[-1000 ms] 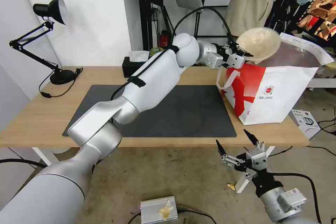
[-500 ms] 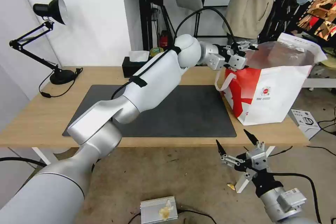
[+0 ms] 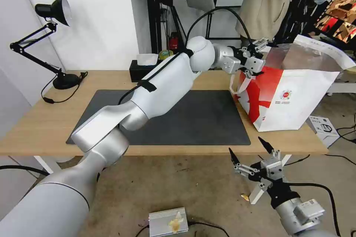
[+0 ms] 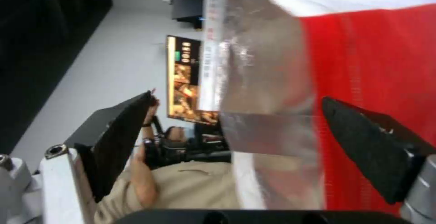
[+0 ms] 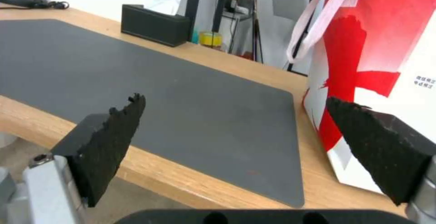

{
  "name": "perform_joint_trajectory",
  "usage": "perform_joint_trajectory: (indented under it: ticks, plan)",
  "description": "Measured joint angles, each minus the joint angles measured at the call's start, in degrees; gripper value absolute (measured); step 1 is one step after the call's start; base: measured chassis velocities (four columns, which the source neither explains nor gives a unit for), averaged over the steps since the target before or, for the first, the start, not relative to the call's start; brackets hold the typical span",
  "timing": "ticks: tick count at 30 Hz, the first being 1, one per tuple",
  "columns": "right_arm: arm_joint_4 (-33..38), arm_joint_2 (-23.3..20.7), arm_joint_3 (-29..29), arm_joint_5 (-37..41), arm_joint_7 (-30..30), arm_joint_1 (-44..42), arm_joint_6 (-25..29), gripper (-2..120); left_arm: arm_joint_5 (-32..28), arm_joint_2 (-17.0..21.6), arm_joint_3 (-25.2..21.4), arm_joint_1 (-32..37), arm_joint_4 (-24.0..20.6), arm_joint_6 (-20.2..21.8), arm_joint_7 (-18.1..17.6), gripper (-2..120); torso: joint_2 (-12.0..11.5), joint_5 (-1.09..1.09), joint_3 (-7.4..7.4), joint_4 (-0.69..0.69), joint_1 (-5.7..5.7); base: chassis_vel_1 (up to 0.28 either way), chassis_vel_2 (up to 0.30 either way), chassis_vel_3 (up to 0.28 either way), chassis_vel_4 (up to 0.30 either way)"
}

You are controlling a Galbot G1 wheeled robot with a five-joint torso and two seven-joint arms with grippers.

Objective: Pick up the trash from the table and place it into the takeout bag.

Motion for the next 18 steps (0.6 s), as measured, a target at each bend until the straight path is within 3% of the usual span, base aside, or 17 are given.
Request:
perform_joint_trajectory:
  ticks: [3,9,12,13,16,18]
  plan:
    - [0.0,0.0,0.0,0.0,0.0,0.0,0.0,100,-0.8,0.0,-0.6,-0.6,-0.2,-0.7,-2.5,100,0.0,0.00,0.00,0.00,0.00,0.000,0.000,0.000,0.000]
    - [0.0,0.0,0.0,0.0,0.0,0.0,0.0,100,-6.5,0.1,-1.6,-1.2,-1.3,-1.0,-3.9,100,0.0,0.00,0.00,0.00,0.00,0.000,0.000,0.000,0.000]
    - [0.0,0.0,0.0,0.0,0.0,0.0,0.0,100,-14.8,1.1,-1.9,-1.8,-2.5,0.5,-4.8,100,0.0,0.00,-0.01,-0.01,0.00,0.000,0.000,0.000,0.000]
    - [0.0,0.0,0.0,0.0,0.0,0.0,0.0,100,-14.8,1.1,-1.9,-1.8,-2.5,0.5,-4.8,100,0.0,0.00,-0.01,-0.01,0.00,0.000,0.000,0.000,0.000]
    - [0.0,0.0,0.0,0.0,0.0,0.0,0.0,100,-27.9,4.3,-0.8,-1.5,-4.6,3.4,-9.4,100,0.0,-0.01,0.00,0.01,0.00,0.000,0.000,0.000,0.000]
    - [0.0,0.0,0.0,0.0,0.0,0.0,0.0,100,-30.9,5.3,-0.6,-1.1,-5.4,4.6,-10.6,100,0.0,-0.01,0.00,0.00,0.00,0.000,0.000,0.000,0.000]
